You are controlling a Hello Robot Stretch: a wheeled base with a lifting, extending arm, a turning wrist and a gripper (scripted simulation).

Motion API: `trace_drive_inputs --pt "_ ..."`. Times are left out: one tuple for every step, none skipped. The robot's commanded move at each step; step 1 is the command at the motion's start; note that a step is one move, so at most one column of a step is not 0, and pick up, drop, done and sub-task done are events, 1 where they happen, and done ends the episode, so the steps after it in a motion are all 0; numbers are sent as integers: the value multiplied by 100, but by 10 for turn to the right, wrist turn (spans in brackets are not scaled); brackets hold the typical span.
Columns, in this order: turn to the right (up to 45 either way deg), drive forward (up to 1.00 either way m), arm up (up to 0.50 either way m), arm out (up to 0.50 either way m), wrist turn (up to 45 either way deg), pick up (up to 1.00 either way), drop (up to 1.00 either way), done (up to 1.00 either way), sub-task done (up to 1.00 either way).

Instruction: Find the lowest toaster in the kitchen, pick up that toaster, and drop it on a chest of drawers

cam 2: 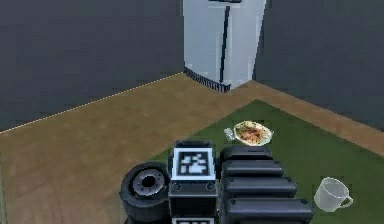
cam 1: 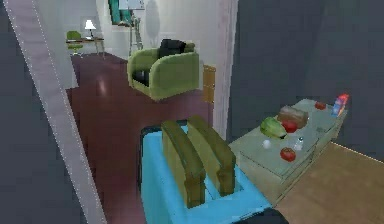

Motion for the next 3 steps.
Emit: trace_drive_inputs --pt "90 0 0 0 0 0 0 0 0" --pt "-450 0 0 0 0 0 0 0 0" --pt "-30 0 0 0 0 0 0 0 0"
